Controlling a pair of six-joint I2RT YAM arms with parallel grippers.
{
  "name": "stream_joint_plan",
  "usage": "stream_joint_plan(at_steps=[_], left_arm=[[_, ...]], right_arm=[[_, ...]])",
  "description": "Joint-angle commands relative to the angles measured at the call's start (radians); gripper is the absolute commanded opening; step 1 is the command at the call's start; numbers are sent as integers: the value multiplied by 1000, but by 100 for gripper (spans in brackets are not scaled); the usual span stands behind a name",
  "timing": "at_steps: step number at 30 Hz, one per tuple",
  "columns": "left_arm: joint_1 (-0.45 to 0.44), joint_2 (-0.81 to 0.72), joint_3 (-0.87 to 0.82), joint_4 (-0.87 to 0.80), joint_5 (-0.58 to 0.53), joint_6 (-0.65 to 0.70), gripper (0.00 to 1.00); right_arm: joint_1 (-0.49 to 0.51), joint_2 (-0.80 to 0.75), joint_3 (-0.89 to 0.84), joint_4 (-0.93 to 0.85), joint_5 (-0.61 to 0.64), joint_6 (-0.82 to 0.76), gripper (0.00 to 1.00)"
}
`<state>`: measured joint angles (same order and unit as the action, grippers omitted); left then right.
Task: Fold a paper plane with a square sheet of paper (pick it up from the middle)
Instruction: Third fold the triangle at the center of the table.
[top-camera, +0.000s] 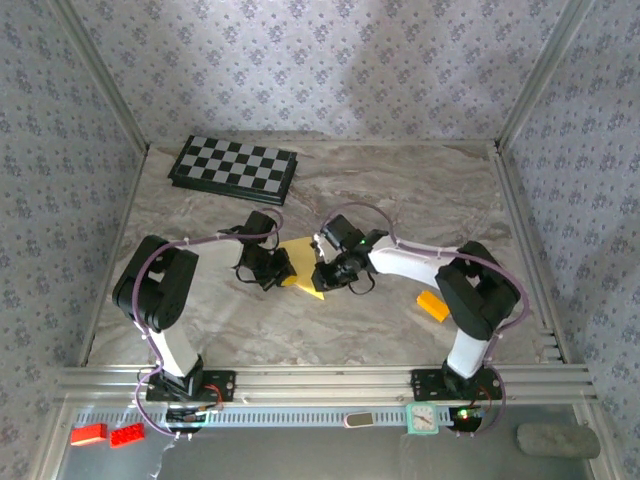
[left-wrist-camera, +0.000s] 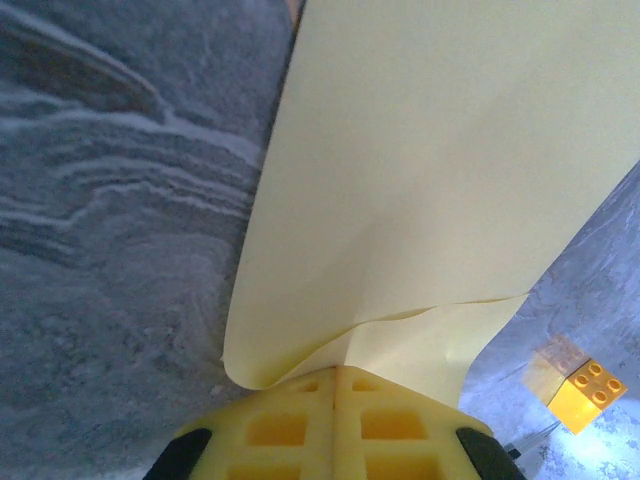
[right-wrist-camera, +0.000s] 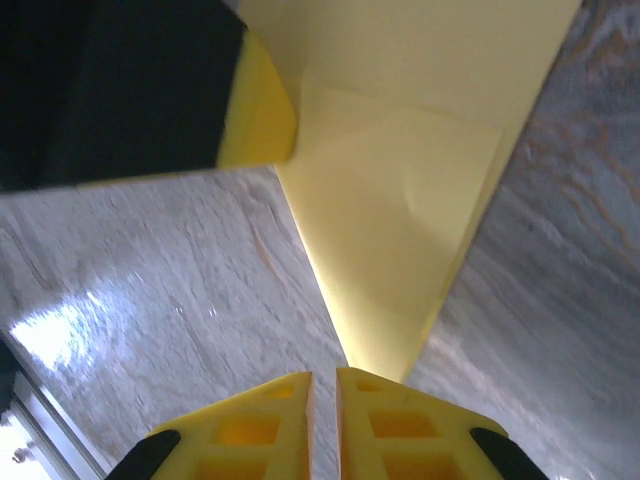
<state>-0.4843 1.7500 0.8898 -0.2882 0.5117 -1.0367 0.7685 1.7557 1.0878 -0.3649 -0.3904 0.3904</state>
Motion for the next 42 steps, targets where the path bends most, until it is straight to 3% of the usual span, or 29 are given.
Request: stream_joint_plan(at_steps=[1,10,24,42], left_arm=[[1,74,-37,-85,-113,15,4],[1,66,-32,-89,-110,16,3],[1,36,-18,-59,-93,14,4],[-1,-223,-182,296,-54,61,10]], right_arm=[[8,47,47,31,-27,28,14],[2,122,85,5,-37,10,9],[3,175,72,-6,-46,7,9],[2,203,60,-67,45,30,5]])
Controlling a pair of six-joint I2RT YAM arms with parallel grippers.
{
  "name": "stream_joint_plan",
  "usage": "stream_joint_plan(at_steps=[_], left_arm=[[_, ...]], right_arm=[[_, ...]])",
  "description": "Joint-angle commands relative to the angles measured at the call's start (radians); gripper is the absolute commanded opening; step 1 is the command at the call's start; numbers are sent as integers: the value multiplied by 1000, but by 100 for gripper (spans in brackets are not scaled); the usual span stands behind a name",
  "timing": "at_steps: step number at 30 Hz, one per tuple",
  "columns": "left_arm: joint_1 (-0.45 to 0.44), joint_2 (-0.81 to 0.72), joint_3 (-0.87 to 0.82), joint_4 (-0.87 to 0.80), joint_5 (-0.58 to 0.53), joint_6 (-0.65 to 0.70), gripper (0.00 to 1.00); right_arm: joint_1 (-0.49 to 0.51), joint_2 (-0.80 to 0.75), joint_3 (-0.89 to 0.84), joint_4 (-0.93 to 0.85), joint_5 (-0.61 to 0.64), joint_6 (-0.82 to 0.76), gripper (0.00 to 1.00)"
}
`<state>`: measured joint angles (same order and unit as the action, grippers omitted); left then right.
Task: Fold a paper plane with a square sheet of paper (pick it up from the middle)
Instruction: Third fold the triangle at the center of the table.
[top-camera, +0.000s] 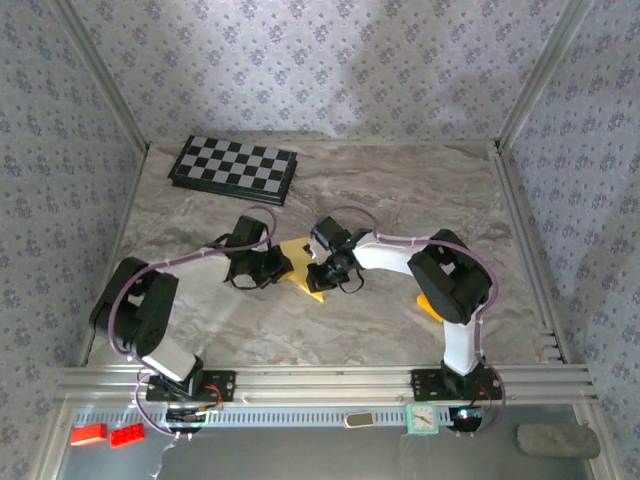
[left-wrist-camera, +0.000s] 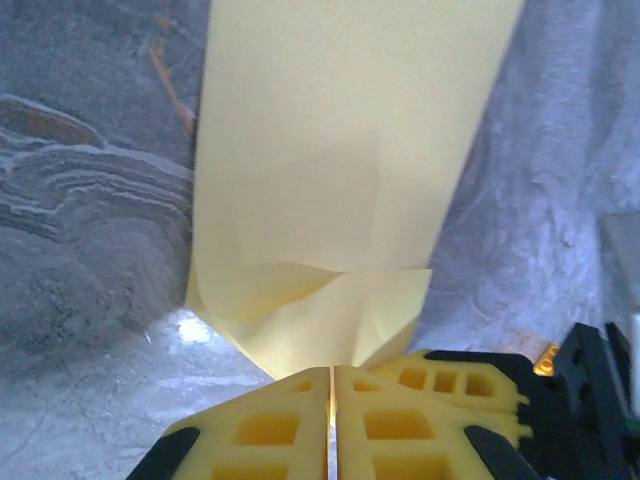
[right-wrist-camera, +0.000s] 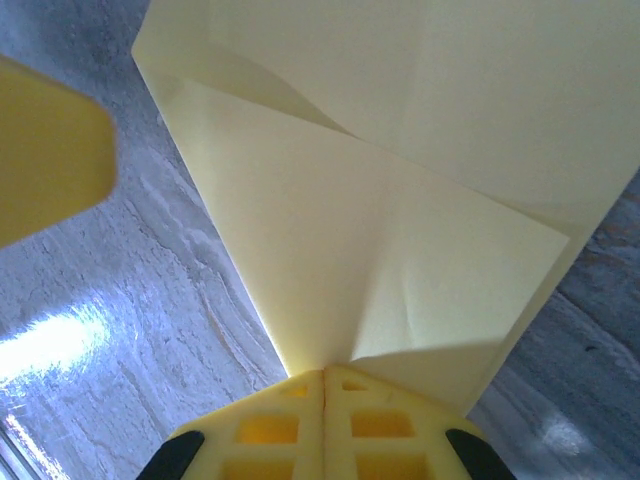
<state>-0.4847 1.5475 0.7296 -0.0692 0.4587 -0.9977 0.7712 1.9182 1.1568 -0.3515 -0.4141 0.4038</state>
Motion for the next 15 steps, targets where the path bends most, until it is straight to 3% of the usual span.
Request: stream_joint_plan(at_steps=[1,11,15], left_arm=[[-2,-21,-27,89,5,19,10],[-44,19,-73,254,63,-58,5],[-58,41,-60,240,66,-52,5]], right_arm=[[-1,39,-11,-79,68,19,4],[-2,36,-35,-50,63,58,3],[-3,33,-42,-51,66,63,3]])
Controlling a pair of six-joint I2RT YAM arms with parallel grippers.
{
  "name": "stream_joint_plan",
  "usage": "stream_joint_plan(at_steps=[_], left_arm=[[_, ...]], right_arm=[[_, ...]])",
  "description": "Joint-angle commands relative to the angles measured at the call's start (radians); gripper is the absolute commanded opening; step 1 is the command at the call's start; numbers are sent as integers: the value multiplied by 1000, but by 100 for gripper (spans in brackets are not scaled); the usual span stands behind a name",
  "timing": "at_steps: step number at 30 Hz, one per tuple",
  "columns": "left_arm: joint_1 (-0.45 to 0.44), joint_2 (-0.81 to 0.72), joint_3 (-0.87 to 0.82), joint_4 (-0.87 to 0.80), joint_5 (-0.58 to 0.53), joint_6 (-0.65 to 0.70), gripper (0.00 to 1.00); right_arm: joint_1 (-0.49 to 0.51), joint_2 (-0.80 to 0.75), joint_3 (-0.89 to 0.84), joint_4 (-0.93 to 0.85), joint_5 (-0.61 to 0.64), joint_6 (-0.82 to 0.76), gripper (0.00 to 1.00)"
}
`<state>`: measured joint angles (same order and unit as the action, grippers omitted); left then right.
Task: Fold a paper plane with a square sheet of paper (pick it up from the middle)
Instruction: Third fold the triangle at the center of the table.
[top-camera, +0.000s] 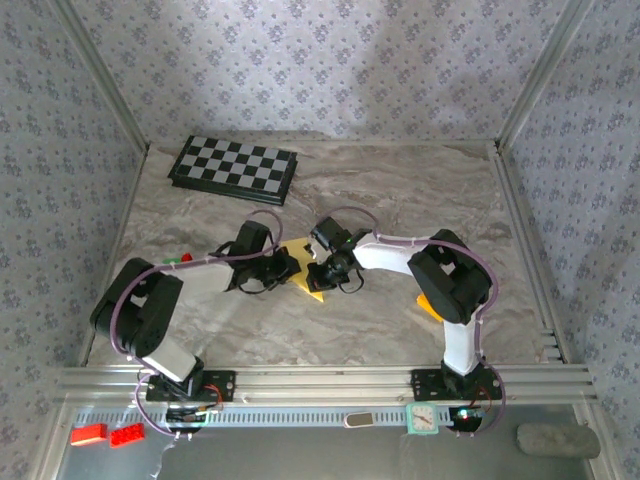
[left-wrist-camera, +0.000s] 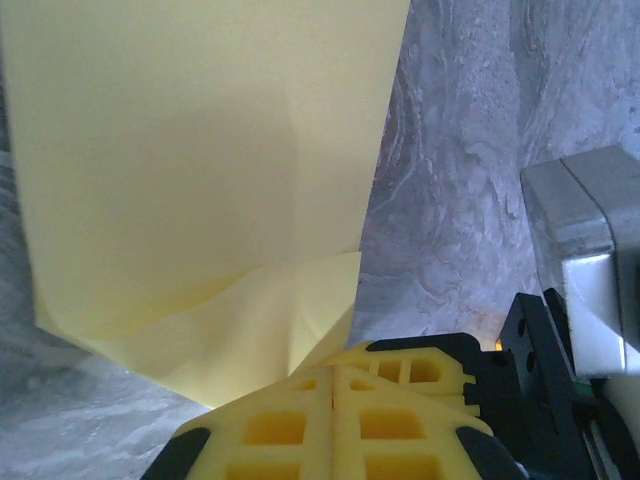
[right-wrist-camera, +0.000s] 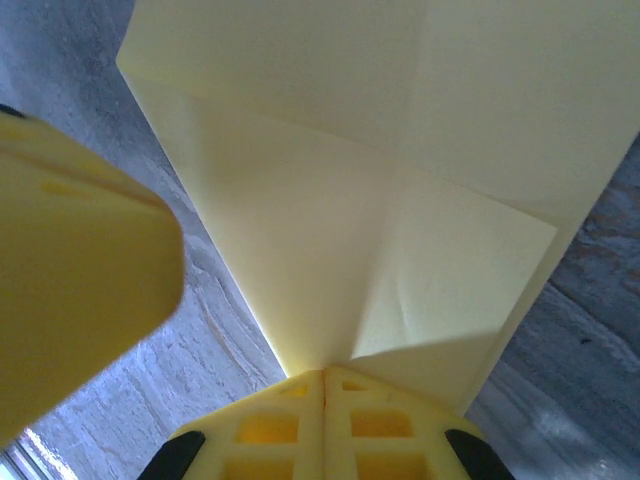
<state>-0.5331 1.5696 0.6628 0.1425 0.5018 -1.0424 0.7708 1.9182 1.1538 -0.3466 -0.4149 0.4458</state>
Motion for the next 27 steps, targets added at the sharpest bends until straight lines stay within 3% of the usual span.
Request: stream_joint_plan(at_steps=[1,12,18,27], left_arm=[[-14,24,10,19,20,-5,4],[-40,98,35,-32,6,18,4],[-37,94,48,-147,-96,42,3],[41,104,65,-261,-148,136,3]], right_arm=[[-1,33,-39,-57,68,21,3],[-4,36,-41,-62,70,27,3],[-4,40,-47,-86,98,24,2],[-7,45,-69,-137,146,-11,2]])
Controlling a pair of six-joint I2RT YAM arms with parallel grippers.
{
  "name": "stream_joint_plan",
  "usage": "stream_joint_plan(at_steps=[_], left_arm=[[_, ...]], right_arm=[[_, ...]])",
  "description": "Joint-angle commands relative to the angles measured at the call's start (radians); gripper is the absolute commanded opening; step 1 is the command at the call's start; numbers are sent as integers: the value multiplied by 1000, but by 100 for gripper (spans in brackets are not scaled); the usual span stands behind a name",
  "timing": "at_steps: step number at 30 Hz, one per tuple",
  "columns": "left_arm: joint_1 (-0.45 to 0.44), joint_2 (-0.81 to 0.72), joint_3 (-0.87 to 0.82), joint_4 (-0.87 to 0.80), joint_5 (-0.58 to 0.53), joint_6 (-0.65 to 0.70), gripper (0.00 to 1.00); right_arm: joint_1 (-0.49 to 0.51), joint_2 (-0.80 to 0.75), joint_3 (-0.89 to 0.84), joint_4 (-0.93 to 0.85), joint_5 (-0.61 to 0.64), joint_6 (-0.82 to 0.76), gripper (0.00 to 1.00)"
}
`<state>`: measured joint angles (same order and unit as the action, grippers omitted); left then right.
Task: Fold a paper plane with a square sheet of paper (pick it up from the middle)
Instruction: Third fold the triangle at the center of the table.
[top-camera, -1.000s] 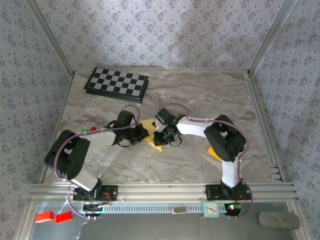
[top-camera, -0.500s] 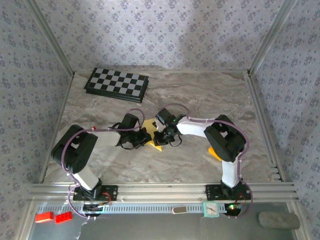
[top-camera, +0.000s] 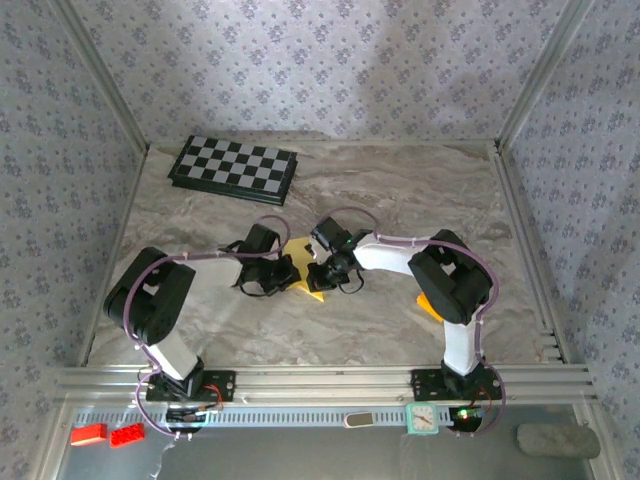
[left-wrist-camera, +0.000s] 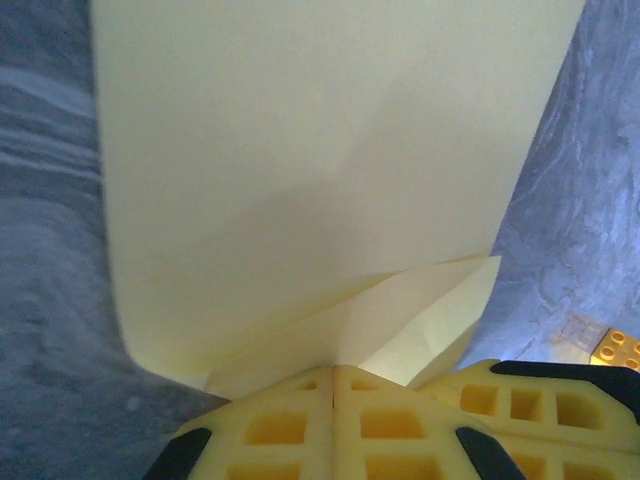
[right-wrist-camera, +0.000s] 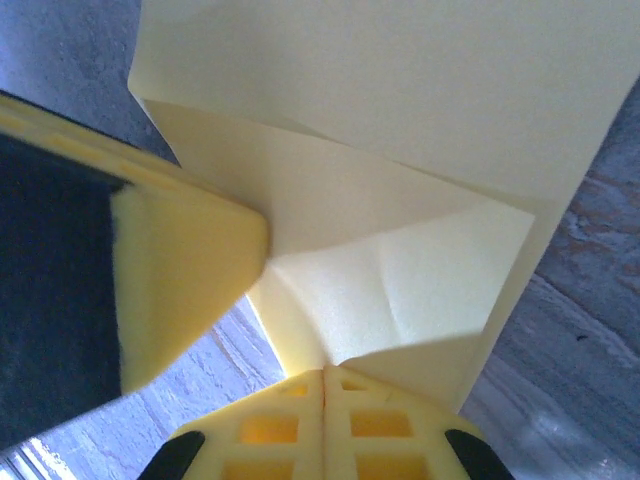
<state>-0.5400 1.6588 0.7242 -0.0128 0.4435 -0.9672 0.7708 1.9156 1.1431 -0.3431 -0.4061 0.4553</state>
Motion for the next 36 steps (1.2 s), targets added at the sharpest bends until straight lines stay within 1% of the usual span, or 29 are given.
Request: stream_joint_plan(at_steps=[1,7,11,15,19,22,27,30,31,33,36], left_arm=[[63,16,9,-116,-94,79,3],[141,32,47,-185,-98,163,2],[149,-9,114,-252,-109,196,2],[132,-78,154,-274,-87,181,3],[89,-109,128,-215,-38,121,4],[54,-89,105,-153,1,81,4],[25,-8,131,-144,21,83,4],[20,34,152,-182,-1,95,3],[18,38,151,-204,-33,97,2],[16,43,133,-216,-68,96,1],[16,52,107,-218,-92,86,0]], right_arm=[[-7,48,-60,-142,138,-23,2],[-8,49,-62,-140,138,-17,2],[-6,44,-52,-135,127,-15,2],[-5,43,-39,-136,122,-20,2],[-7,46,-28,-130,106,-31,2],[-11,49,-19,-125,94,-42,2],[-15,48,-16,-104,64,-57,3],[-19,43,-13,-95,49,-60,3],[-20,39,-12,-93,44,-58,3],[-24,24,-2,-90,23,-51,3],[-26,-16,19,-76,-13,-36,4]])
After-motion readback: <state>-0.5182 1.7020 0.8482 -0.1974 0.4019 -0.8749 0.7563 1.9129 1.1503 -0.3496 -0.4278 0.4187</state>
